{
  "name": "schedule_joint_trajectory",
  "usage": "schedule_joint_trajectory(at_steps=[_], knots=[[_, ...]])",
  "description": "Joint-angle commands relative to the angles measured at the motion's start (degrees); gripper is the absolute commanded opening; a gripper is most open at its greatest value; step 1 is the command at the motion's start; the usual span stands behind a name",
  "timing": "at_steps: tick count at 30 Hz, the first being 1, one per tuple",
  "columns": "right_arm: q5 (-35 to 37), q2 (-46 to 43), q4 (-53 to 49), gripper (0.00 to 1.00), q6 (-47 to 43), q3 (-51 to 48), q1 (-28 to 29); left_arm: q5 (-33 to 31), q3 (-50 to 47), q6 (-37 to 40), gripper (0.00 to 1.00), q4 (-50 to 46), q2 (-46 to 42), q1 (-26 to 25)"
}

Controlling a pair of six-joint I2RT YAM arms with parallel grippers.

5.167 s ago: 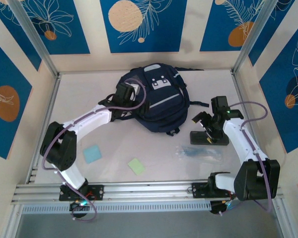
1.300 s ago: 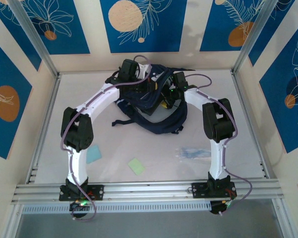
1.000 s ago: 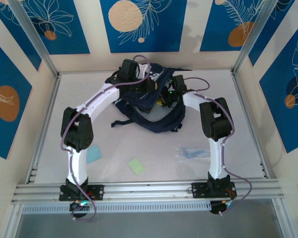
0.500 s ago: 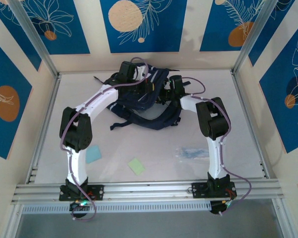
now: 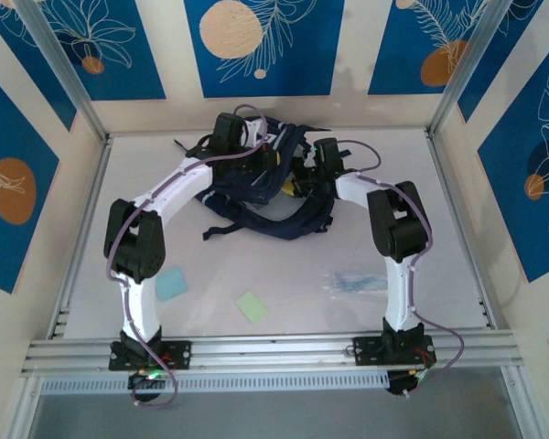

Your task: Pack the student bag

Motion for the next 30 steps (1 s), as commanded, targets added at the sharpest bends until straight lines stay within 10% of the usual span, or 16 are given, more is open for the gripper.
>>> schedule_joint_trajectory(at_steps=[1,14,30], knots=[[2.65,-8.77,-17.11,0.71,-13.01,-0.46,-1.03,2.05,-0.23,-0.11,0.00,5.18,-4.22,0.85],[18.57,-31.91,-53.31,0.88,-22.03,-16.36,-3.23,2.77,-4.64,-1.23,0.00,9.40,-5.55,0.95],[19.87,-54.24,-50.79,0.84,7.52,-47.02,-5.14,4.05,-10.93,-4.35,0.00,15.42,-7.13,0.75]])
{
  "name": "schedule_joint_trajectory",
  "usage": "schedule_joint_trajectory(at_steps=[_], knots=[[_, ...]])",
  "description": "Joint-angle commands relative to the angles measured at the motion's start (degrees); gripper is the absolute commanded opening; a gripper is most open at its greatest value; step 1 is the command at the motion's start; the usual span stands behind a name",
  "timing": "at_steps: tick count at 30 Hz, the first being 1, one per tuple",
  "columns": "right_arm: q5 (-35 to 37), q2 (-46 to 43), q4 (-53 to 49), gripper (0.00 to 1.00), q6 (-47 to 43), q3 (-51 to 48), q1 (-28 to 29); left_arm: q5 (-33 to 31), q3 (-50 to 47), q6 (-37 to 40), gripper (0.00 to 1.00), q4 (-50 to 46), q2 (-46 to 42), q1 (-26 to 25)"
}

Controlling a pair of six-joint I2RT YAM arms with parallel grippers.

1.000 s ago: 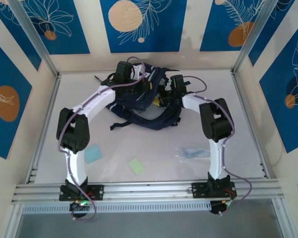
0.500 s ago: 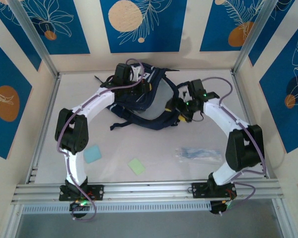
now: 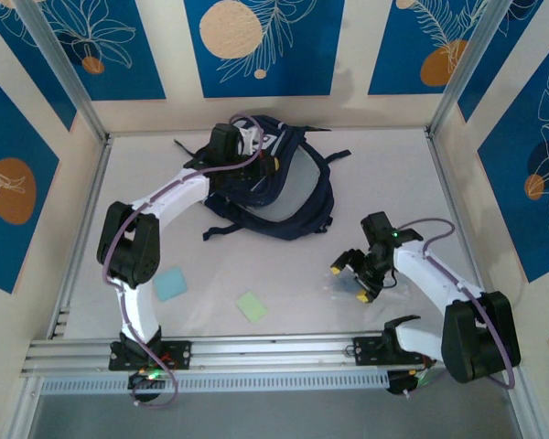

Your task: Pack the student bag

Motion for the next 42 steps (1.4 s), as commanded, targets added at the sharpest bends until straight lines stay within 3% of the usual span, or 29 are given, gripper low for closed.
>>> schedule_joint_trajectory(at_steps=[1,11,15,17,22,25,30,35,42], knots=[[0.34,-2.24,1.85,0.84,11.06,-2.82,-0.89,2.51,-0.81,-1.11,0.00,4.22,-3.99,0.42],[2.15,0.80,11.21,0.85,22.02,-10.08,-2.06,2.38,-2.51,-1.94,0.00,5.25,-5.45,0.25],[3.95,4.66,16.21,0.77,21.66,-10.11,-1.07,2.18,-3.06,-2.23,0.00,5.45,-6.00,0.18],[5.46,6.67,16.86,0.65,20.09,-8.55,0.43,2.42,-3.36,-2.47,0.00,5.83,-6.14,0.16],[5.83,8.80,20.20,0.18,17.06,-8.06,1.65,2.34,-4.38,-2.47,0.00,6.19,-6.94,0.16],[6.00,8.44,20.48,0.02,15.50,-7.89,2.06,2.32,-4.40,-2.42,0.00,6.03,-7.21,0.18],[8.61,4.20,15.85,0.00,10.69,-5.14,2.23,2.35,-4.12,-2.31,0.00,6.08,-7.21,0.16],[9.54,-4.15,11.56,0.00,-1.27,1.68,1.47,2.38,-3.73,-2.29,0.00,5.84,-7.34,0.25],[-2.26,-0.78,13.00,0.00,-17.69,14.38,1.23,3.38,-0.32,-1.45,0.00,3.68,-6.49,0.34]])
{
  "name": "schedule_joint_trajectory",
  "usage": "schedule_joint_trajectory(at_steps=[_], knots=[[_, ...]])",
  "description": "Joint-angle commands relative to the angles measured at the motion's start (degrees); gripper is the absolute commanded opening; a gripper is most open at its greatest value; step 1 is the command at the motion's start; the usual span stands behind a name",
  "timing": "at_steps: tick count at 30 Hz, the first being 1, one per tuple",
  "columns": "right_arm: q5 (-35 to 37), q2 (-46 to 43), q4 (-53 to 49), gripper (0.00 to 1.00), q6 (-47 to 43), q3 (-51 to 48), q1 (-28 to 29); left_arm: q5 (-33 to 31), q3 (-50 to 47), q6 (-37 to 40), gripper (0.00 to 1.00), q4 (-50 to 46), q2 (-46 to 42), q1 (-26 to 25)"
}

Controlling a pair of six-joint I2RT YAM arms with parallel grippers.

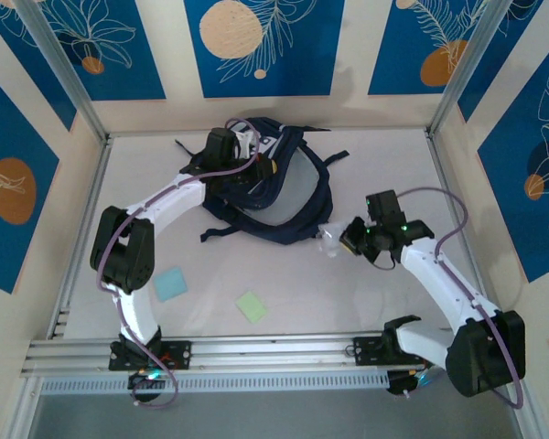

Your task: Pack the student bag

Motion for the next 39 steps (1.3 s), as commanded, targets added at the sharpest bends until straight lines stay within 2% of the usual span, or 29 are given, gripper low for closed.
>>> schedule_joint_trajectory(at_steps=[1,6,13,17,23,28,33,35,39], knots=[[-7.93,3.59,3.13,0.00,-11.19,4.28,0.17,3.50,4.75,0.51,0.00,1.00,-3.07,0.42],[-15.80,11.54,12.98,0.00,-16.05,8.72,1.24,5.08,8.15,0.29,0.00,-0.60,-2.21,1.01],[-20.05,26.45,28.57,0.00,-16.33,13.34,3.54,7.30,12.62,-1.30,0.00,-1.82,-0.81,1.13],[-22.34,35.09,32.77,0.00,-18.47,18.95,5.97,7.63,13.35,-1.57,0.00,-2.66,-0.85,1.13],[-27.53,49.11,29.94,0.00,-19.66,33.13,8.39,8.16,13.26,-1.71,0.00,-3.23,-1.07,0.95],[-27.50,57.33,22.65,0.00,-20.78,44.99,10.68,8.76,13.52,-2.32,0.00,-3.23,-0.93,0.71],[-17.68,64.65,6.43,0.00,-20.16,57.58,11.27,8.82,13.80,-2.76,0.00,-2.69,-1.29,0.51],[-15.76,65.90,3.62,0.00,-19.02,59.83,11.10,8.66,14.06,-2.59,0.00,-2.72,-1.47,0.51],[-7.39,66.66,-3.45,0.00,-18.32,63.04,11.10,8.64,16.75,-1.53,0.00,-4.10,-1.38,0.77]])
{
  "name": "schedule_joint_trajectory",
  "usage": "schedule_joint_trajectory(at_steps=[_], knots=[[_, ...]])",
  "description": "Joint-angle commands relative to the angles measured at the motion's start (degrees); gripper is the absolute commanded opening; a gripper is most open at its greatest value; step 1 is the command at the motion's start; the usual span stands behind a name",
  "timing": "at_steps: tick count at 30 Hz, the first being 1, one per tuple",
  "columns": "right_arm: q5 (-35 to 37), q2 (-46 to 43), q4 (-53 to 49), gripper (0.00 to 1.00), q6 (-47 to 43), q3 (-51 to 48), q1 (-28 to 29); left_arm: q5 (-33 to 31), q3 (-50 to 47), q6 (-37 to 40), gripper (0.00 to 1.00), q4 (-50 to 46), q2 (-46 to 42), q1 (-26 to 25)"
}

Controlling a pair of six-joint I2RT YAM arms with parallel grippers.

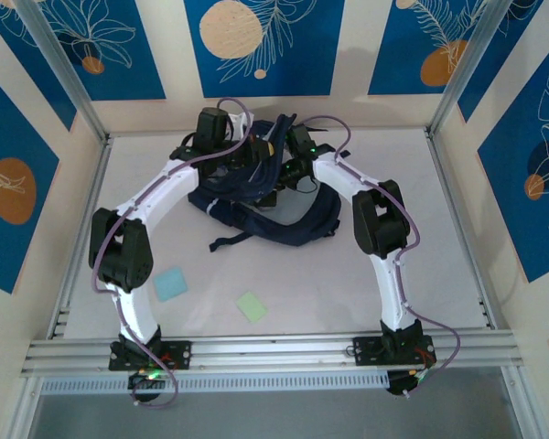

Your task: Pack the student bag

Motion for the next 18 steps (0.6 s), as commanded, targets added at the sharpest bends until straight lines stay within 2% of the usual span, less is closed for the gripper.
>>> schedule_joint_trajectory(at_steps=[1,7,9,12,14,16,18], knots=[[9.64,2.12,-9.75,0.00,0.41,2.84,0.15,5.28,6.30,1.24,0.00,5.21,-1.51,-0.56],[4.84,1.50,-9.19,0.00,1.21,2.28,-0.25,5.12,8.46,1.30,0.00,5.12,-0.96,-0.62],[1.96,1.79,-8.32,0.05,1.03,3.30,-0.16,5.76,8.24,0.33,0.00,5.85,-0.18,-0.78],[-2.66,-0.19,-4.90,0.42,0.87,1.15,-0.25,6.17,7.32,-0.39,0.00,6.26,0.29,-1.00],[-2.14,-3.84,-3.08,0.62,0.80,-2.76,-0.51,5.37,6.36,0.12,0.00,6.02,-0.16,-1.00],[-0.72,-9.01,-0.25,0.80,1.00,-8.91,-1.01,4.49,5.79,1.34,0.00,5.05,-0.70,-1.00],[-0.07,-13.27,2.20,0.88,1.43,-14.35,-1.81,4.22,5.58,1.90,0.00,4.73,-0.82,-1.00]])
